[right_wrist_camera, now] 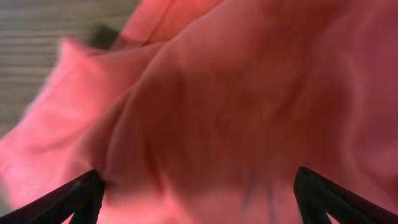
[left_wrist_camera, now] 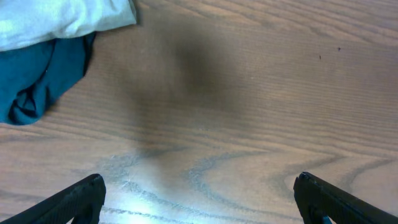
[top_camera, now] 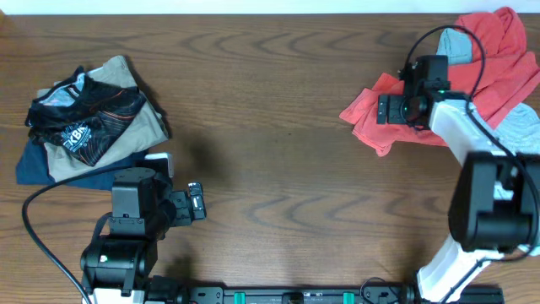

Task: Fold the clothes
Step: 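Drag the red-orange shirt with the right gripper toward table center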

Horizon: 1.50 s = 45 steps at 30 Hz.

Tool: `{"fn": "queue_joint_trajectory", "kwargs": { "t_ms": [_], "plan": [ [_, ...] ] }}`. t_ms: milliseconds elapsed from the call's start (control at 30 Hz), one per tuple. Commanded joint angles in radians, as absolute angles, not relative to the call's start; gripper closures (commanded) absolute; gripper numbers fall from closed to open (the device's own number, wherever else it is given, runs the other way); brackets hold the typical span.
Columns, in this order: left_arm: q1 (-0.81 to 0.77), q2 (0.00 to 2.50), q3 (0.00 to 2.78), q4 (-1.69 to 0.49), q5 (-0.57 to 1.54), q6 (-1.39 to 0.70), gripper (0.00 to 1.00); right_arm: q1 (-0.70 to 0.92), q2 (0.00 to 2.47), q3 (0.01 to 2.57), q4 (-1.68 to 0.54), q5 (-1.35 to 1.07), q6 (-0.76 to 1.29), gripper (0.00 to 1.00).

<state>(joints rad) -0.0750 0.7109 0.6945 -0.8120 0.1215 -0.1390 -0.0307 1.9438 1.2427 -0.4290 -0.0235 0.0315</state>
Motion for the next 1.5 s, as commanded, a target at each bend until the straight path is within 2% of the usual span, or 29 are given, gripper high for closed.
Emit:
{"fn": "queue_joint_trajectory", "kwargs": {
  "t_ms": [0, 33, 67, 100, 167, 200, 300, 433, 500, 533, 633, 867, 1167, 1467],
  "plan": [
    [-0.08, 0.711, 0.713, -0.815, 0.123, -0.152, 0.02, -0.025, 1.997, 1.248, -0.402, 0.0, 0.006, 0.08],
    [-0.08, 0.711, 0.713, -0.815, 0.123, -0.152, 0.02, -0.025, 2.008, 1.248, -0.401, 0.0, 0.006, 0.12],
    [-0.08, 0.711, 0.713, -0.815, 0.123, -0.152, 0.02, -0.025, 2.018, 1.248, -0.403, -0.002, 0.006, 0.29],
    [-0.08, 0.711, 0.713, -0.815, 0.123, -0.152, 0.02, -0.025, 2.029, 1.248, -0.413, -0.009, 0.006, 0.57],
    [-0.08, 0.711, 0.713, -0.815, 0.123, -0.152, 0.02, -0.025, 2.031, 1.248, -0.443, -0.046, 0.006, 0.94],
    [-0.08, 0.711, 0.713, -0.815, 0.123, -0.152, 0.02, -0.025, 2.031, 1.248, -0.458, -0.074, 0.005, 0.99],
    [-0.08, 0.711, 0.713, -0.814, 0.123, -0.152, 0.02, -0.025, 2.017, 1.249, -0.528, -0.355, -0.121, 0.99],
    [-0.08, 0.711, 0.713, -0.815, 0.123, -0.152, 0.02, -0.025, 1.979, 1.249, -0.677, -0.98, -0.418, 0.99],
    [-0.08, 0.711, 0.713, -0.815, 0.123, -0.152, 0.02, -0.025, 1.953, 1.249, -0.805, -1.214, -0.616, 0.99],
    [-0.08, 0.711, 0.713, -0.815, 0.123, -0.152, 0.02, -0.025, 1.941, 1.249, -0.865, -1.255, -0.698, 0.99],
    [-0.08, 0.711, 0.713, -0.815, 0.123, -0.152, 0.02, -0.022, 1.921, 1.249, -1.001, -1.215, -0.821, 0.99],
    [-0.08, 0.711, 0.713, -0.789, 0.124, -0.156, 0.02, 0.007, 1.923, 1.248, -1.11, -0.933, -0.739, 0.99],
    [-0.08, 0.722, 0.712, -0.735, 0.125, -0.376, 0.02, 0.068, 1.922, 1.248, -1.154, -0.927, -0.712, 0.99],
    [-0.08, 0.863, 0.712, -0.69, 0.256, -0.38, 0.02, 0.202, 1.922, 1.248, -1.216, -1.022, -0.836, 0.98]
  ]
}}
